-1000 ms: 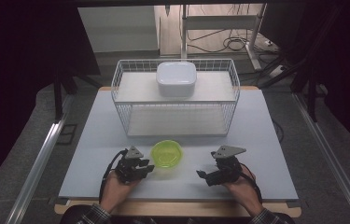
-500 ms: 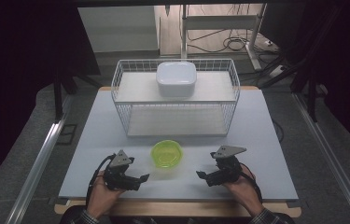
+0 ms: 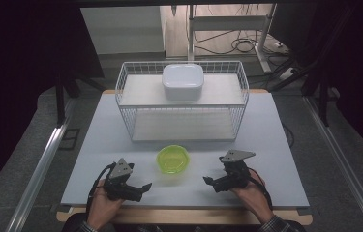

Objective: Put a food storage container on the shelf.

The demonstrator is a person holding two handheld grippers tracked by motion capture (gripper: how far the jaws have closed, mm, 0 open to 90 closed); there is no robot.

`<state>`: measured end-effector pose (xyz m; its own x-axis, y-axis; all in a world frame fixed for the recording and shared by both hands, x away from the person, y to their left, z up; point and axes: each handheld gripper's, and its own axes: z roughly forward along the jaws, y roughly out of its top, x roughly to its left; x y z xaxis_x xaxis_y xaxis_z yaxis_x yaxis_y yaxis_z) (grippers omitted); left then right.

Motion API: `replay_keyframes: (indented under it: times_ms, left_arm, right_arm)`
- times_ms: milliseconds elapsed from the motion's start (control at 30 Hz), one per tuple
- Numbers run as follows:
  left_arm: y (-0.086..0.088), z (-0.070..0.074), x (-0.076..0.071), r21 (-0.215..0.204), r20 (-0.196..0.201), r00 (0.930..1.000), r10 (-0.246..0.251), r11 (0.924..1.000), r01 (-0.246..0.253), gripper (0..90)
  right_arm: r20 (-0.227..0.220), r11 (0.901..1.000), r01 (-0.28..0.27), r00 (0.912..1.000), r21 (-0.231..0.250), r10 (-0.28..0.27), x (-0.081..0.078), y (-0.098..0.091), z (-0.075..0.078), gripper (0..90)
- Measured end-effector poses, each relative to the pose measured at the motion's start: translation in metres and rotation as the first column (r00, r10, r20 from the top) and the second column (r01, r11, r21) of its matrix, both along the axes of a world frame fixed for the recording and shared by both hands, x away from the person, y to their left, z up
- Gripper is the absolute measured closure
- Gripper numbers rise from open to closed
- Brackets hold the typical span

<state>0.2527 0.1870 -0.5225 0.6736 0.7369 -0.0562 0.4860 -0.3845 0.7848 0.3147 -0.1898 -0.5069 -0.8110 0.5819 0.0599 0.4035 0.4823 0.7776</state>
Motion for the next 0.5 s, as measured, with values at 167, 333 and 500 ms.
replay_keyframes:
  times_ms: [167,333,500]
  left_arm:
    - [-0.002,-0.002,0.000,0.017,0.001,1.0000,-0.007,0.9998,0.007,2.3]
    - [-0.003,-0.003,0.000,0.021,0.002,1.0000,-0.010,0.9997,0.010,2.3]
    - [-0.003,-0.003,0.001,0.022,0.002,0.9999,-0.016,0.9996,0.016,2.2]
  right_arm:
    - [-0.054,0.9987,-0.002,0.9985,0.051,0.004,0.006,0.003,0.004,3.3]
    - [-0.085,0.9969,0.000,0.9963,0.079,0.006,0.015,0.011,0.011,4.0]
    - [-0.152,0.9944,0.007,0.9883,0.106,0.009,0.027,0.017,0.015,4.0]
